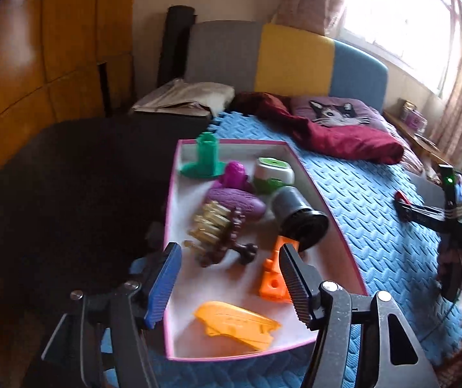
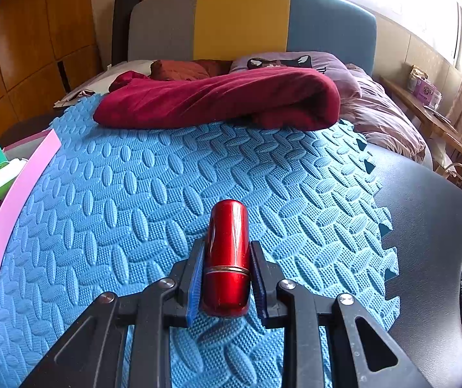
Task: Organize rigid objects
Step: 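Carry the red cylinder over the tray with the right gripper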
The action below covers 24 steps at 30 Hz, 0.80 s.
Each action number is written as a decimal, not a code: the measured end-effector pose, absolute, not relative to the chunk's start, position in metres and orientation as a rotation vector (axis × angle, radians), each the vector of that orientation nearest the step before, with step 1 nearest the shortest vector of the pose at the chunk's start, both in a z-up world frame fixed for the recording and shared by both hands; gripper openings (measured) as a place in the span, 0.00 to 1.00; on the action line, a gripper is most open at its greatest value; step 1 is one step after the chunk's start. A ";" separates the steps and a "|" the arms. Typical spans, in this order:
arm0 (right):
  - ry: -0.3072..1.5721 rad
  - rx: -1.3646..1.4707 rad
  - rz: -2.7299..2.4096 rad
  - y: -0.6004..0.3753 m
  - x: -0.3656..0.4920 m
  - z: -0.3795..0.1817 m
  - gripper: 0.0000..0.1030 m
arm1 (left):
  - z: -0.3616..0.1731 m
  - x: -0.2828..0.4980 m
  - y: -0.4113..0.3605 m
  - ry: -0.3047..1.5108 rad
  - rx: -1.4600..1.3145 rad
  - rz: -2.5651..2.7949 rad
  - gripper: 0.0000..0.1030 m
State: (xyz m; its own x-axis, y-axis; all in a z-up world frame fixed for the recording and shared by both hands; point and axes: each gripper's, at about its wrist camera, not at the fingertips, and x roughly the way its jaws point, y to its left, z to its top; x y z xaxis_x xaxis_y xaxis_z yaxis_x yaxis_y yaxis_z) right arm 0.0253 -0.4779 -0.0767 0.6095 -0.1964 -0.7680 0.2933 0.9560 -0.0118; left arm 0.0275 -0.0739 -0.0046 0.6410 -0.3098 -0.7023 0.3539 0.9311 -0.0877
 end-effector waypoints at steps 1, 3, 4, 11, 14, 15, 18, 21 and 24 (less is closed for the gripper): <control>0.872 0.121 -0.286 -0.478 0.025 -0.076 0.25 | -0.004 0.028 -0.071 0.789 0.056 -0.371 0.62; 0.879 0.139 -0.297 -0.479 0.026 -0.076 0.25 | -0.003 0.028 -0.067 0.786 0.053 -0.356 0.62; 0.888 0.144 -0.303 -0.479 0.026 -0.075 0.25 | -0.002 0.029 -0.065 0.782 0.053 -0.350 0.62; 0.947 0.187 -0.362 -0.471 0.024 -0.071 0.25 | 0.000 0.029 -0.054 0.765 0.040 -0.327 0.65; 0.971 0.217 -0.355 -0.462 0.020 -0.070 0.25 | -0.002 0.030 -0.051 0.768 0.029 -0.323 0.66; 0.974 0.225 -0.343 -0.457 0.019 -0.069 0.25 | -0.003 0.030 -0.050 0.770 0.027 -0.322 0.66; 0.964 0.250 -0.298 -0.439 0.016 -0.065 0.25 | -0.004 0.030 -0.047 0.772 0.019 -0.317 0.66; 0.926 0.277 -0.231 -0.415 0.012 -0.054 0.25 | -0.006 0.031 -0.044 0.775 0.014 -0.310 0.66; 0.889 0.283 -0.157 -0.389 0.009 -0.040 0.25 | -0.009 0.032 -0.041 0.782 0.005 -0.301 0.67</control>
State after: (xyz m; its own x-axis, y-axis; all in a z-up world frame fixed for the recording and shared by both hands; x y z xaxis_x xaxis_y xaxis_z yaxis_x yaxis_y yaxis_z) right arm 0.0087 -0.3889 -0.0402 0.6217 -0.0181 -0.7830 0.2512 0.9515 0.1774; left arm 0.0322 -0.0409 -0.0085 0.6691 -0.2656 -0.6941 0.2692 0.9571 -0.1068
